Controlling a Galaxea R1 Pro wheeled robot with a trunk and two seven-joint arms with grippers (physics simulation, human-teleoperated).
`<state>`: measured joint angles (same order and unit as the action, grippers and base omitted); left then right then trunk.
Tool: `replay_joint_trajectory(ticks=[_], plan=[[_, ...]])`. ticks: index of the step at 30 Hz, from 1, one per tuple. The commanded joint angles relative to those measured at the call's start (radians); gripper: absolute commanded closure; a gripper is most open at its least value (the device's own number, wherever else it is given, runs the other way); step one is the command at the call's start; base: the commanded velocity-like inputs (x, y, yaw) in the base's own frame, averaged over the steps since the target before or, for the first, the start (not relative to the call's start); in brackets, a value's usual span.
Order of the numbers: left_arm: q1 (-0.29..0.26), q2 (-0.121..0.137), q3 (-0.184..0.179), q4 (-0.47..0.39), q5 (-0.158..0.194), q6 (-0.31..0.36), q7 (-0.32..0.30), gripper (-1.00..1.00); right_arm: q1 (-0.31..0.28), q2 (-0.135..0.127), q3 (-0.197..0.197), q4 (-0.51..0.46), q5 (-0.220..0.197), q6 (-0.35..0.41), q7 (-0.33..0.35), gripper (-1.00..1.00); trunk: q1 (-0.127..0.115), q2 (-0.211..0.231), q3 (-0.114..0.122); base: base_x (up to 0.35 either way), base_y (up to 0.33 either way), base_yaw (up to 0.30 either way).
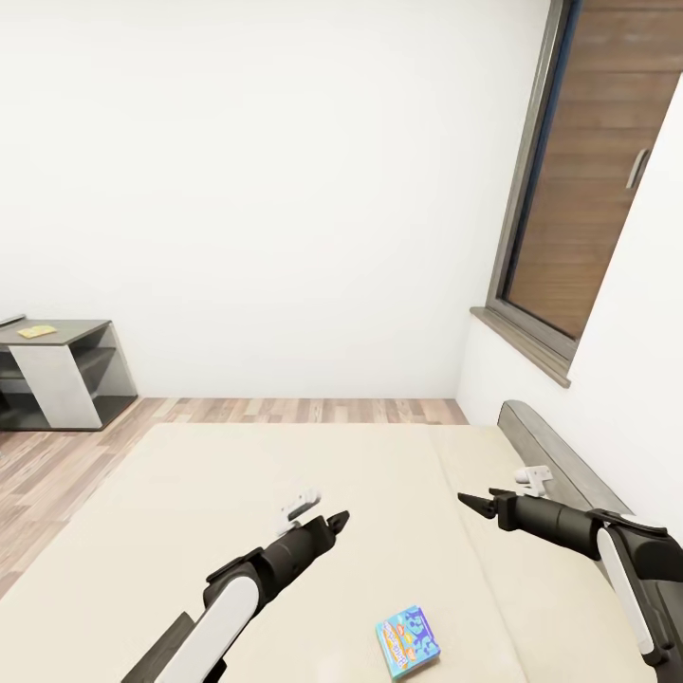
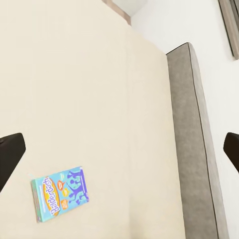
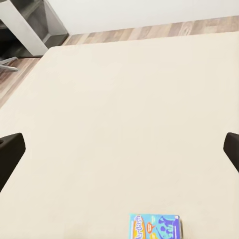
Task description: Put all the toys in the child's room - the three board games (two on the bed and one on the table), the two jigsaw puzzles on the table, and the tennis ball on the table - inside the toy box on the table in the child's room.
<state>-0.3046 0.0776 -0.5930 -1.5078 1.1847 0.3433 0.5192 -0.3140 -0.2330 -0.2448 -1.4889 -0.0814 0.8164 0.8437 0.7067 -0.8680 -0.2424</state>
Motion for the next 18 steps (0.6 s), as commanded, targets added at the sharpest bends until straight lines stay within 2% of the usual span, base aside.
replay_joint_trajectory(ticks=[1,9,18], plan=[[-0.001,0.001,-0.002,-0.002,0.007,0.000,0.008,-1.00,-0.001,0.000,-0.001,0.000,-0.008,0.009,-0.002,-1.00,0.000,-0.001,-0.001,0.000,0.000,0.000],[-0.001,0.000,0.002,0.019,0.000,-0.002,0.006,-1.00,0.000,0.004,0.010,0.000,-0.007,0.008,-0.005,-1.00,0.000,-0.001,-0.001,0.000,0.000,0.000],[-0.007,-0.003,0.003,0.099,-0.008,-0.002,-0.023,-1.00,-0.007,0.010,0.037,0.015,-0.004,0.014,-0.021,-1.00,0.000,-0.001,-0.002,0.000,0.000,-0.002]])
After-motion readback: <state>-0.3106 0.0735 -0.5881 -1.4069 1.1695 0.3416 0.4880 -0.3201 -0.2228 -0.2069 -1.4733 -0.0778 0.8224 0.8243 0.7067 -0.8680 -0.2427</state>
